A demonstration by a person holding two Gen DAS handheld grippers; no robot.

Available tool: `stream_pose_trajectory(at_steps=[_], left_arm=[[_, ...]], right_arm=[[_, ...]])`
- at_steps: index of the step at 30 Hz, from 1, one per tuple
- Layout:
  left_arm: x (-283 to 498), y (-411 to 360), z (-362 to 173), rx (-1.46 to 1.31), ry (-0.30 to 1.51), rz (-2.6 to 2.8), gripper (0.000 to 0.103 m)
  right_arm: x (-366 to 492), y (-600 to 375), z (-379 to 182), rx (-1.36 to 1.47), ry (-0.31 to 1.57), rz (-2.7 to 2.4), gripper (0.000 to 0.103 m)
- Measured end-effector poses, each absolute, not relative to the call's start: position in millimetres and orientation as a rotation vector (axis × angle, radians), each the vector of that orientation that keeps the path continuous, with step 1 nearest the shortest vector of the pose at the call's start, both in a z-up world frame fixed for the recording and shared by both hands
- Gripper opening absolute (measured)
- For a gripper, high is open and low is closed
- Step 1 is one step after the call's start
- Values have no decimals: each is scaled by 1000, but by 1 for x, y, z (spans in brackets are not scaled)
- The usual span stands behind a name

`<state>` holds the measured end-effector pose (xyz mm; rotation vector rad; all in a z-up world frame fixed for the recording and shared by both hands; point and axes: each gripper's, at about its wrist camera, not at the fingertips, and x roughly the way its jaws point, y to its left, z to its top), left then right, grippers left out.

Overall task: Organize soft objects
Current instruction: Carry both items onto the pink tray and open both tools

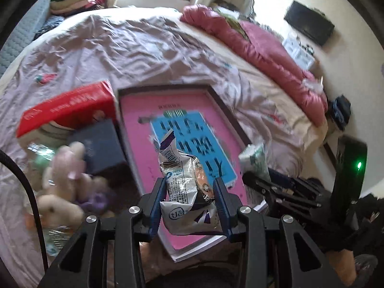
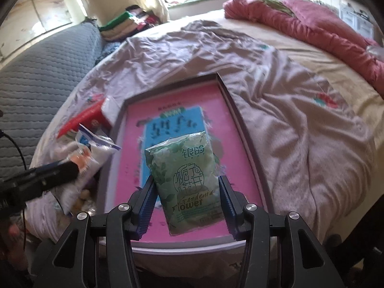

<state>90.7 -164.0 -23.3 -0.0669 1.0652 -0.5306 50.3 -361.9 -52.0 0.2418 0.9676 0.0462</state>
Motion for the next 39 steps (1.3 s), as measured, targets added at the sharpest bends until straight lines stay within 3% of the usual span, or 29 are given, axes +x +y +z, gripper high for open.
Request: stream_pose_trajectory(at_steps=[14,25,39], left_arm=[[91,-197,-60,13,1152,-558,41],[89,-201,-67,29,1179,-561,42],[83,-197,-73,33,1224,-553,44]], right_arm=[[55,-371,-84,246,1056,18,54],[55,-373,-83,239,1054,1,54],[49,-376,-64,245,1013,-13,62]])
